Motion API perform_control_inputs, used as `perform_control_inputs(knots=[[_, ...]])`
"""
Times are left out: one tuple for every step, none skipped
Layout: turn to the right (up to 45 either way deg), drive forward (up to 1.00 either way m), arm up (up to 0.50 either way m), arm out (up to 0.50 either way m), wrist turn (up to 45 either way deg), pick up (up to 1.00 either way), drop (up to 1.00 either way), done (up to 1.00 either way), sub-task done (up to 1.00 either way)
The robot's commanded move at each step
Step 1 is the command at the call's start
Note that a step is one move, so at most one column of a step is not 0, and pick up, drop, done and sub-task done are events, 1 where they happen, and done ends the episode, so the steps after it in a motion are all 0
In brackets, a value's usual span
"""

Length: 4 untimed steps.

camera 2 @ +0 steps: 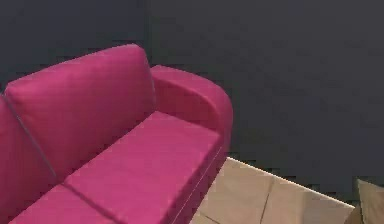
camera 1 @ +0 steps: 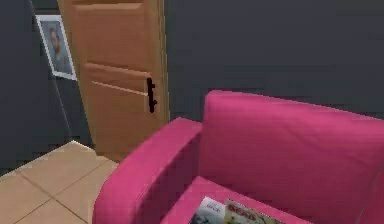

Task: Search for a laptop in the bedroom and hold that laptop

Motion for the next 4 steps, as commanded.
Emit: perform_control_inputs(knots=[[-45.0,0.00,0.00,0.00,0.0,0.00,0.00,0.00,0.00],[-45.0,0.00,0.00,0.00,0.0,0.00,0.00,0.00,0.00],[-21.0,0.00,0.00,0.00,0.0,0.00,0.00,0.00,0.00],[0.0,1.00,0.00,0.00,0.0,0.00,0.00,0.00,0.00]])
